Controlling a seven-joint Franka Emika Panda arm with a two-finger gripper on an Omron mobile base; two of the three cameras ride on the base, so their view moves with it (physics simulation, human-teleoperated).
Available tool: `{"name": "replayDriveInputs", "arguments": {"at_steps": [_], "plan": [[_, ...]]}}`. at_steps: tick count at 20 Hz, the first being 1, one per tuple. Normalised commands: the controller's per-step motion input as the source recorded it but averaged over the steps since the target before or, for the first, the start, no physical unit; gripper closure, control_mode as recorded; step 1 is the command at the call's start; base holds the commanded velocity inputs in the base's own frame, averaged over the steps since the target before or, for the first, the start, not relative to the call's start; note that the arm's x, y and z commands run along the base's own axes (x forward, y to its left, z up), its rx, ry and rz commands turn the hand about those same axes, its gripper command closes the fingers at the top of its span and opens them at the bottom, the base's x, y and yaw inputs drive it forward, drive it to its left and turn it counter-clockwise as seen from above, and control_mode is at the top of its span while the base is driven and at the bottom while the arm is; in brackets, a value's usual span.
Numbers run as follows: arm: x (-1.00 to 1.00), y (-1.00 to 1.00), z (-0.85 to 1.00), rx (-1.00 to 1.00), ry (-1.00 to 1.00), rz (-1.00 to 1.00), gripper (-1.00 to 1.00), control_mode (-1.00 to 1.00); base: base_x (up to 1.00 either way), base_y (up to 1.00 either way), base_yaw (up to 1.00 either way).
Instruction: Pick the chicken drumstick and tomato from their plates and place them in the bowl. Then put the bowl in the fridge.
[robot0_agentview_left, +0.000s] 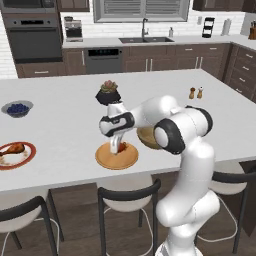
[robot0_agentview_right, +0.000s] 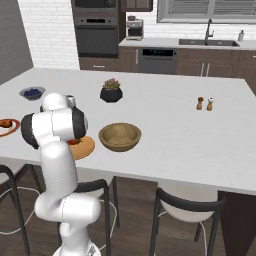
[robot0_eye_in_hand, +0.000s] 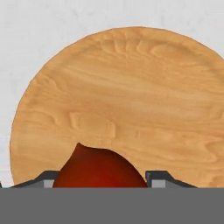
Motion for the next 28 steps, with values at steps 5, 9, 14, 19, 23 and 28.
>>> {"name": "replayDriveInputs", "arguments": {"at_steps": [5, 9, 14, 19, 23, 28], "plan": [[-0.43, -0.4, 0.77, 0.01, -0.07, -0.1, 1.0, -1.0, 0.0, 0.0, 0.0], [-0.3, -0.63, 0.65, 0.0, 0.0, -0.16, 1.0, -1.0, 0.0, 0.0, 0.0], [-0.1, -0.62, 0.52, 0.0, 0.0, -0.22, 1.0, -1.0, 0.0, 0.0, 0.0], [-0.01, -0.86, 0.36, 0.04, 0.0, -0.15, 1.0, -1.0, 0.0, 0.0, 0.0], [0.03, -0.89, 0.05, 0.04, 0.0, -0.09, 1.0, -1.0, 0.0, 0.0, 0.0], [0.28, -0.66, 0.0, 0.01, 0.0, -0.02, 1.0, -1.0, 0.0, 0.0, 0.0]]}}
